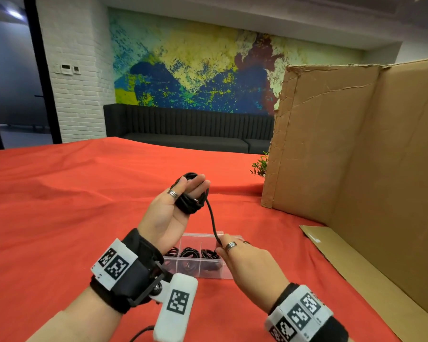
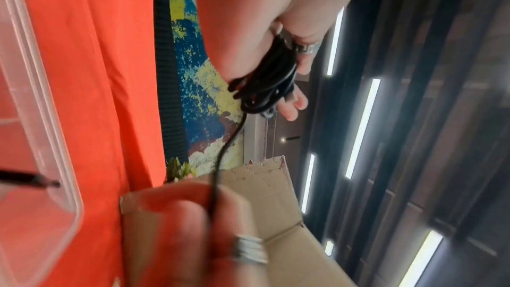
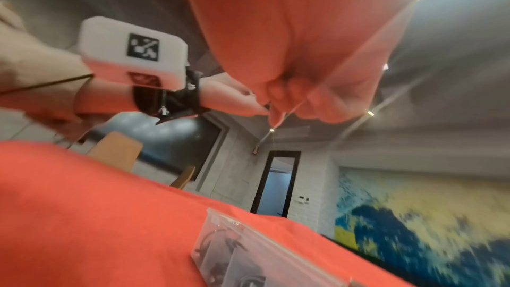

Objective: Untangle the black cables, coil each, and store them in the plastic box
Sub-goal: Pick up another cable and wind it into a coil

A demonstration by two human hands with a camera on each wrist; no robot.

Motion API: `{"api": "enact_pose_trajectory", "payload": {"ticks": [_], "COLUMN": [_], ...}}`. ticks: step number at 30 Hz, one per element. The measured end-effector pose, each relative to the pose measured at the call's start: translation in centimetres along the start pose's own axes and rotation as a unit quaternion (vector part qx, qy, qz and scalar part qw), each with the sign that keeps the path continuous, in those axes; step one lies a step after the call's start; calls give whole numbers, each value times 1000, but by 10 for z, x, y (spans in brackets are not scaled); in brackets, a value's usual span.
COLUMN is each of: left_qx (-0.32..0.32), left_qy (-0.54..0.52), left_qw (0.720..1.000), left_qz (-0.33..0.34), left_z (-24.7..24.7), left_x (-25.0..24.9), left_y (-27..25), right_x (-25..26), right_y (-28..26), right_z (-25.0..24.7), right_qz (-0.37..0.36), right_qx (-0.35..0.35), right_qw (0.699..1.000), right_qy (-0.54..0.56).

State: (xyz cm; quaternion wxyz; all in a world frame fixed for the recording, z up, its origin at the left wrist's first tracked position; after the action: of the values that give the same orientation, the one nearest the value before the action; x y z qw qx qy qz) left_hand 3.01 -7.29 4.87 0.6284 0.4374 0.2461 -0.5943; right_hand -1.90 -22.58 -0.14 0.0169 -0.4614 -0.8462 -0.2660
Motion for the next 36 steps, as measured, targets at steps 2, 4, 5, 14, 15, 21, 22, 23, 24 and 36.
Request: {"api": "enact_pose_trajectory", "payload": {"ticks": [2,4,5,14,15,21,22,23,24,36], "left_qx": [-9,6,27,165,170,194,183,179,176,96], "left_qy": [110,267,335,425,383,360,359,352,339,303], "left_qw": [993,961,939,890,906,912,914,917,922,939], "left_qz": [37,67,70,-30,-53,-40,-43,-48,-57,-134], "left_z": [-5,-11,-14,-16,-17,-17,-21,-24,-27,-53], "left_x": [4,11,17,44,46,50,52,55,57,75], "left_y": [1,1,-1,-18,-19,-29,-27,-25,-23,-10], "right_x": [6,8,8,-12,-15,-21,-22,-23,-24,-31], "right_y": [2,4,6,27,29,37,37,37,38,32], "right_z": [-3,-7,-13,-24,-21,5,9,14,18,52], "right_qz": [-40,-99,-106,41,57,101,111,124,136,221], "right_qx": [-67,-142,-169,-230,-234,-195,-180,-165,-147,-101], "right_qw": [996,982,977,898,884,817,797,781,765,684], "right_qy": [-45,-76,-70,373,401,534,565,590,612,688]}}
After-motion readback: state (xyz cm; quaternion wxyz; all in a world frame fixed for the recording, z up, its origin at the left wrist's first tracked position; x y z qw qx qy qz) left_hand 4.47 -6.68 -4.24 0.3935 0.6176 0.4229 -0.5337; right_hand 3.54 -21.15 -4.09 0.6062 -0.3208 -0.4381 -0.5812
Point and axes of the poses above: each hand's wrist, its own y-axis towards the middle knuckle, its own z-axis out of the palm, x = y × z, the point moved 2 cm from there along y, towards the middle knuckle, and after that the axes turned 11 degrees about y, right-handed, at the moved point
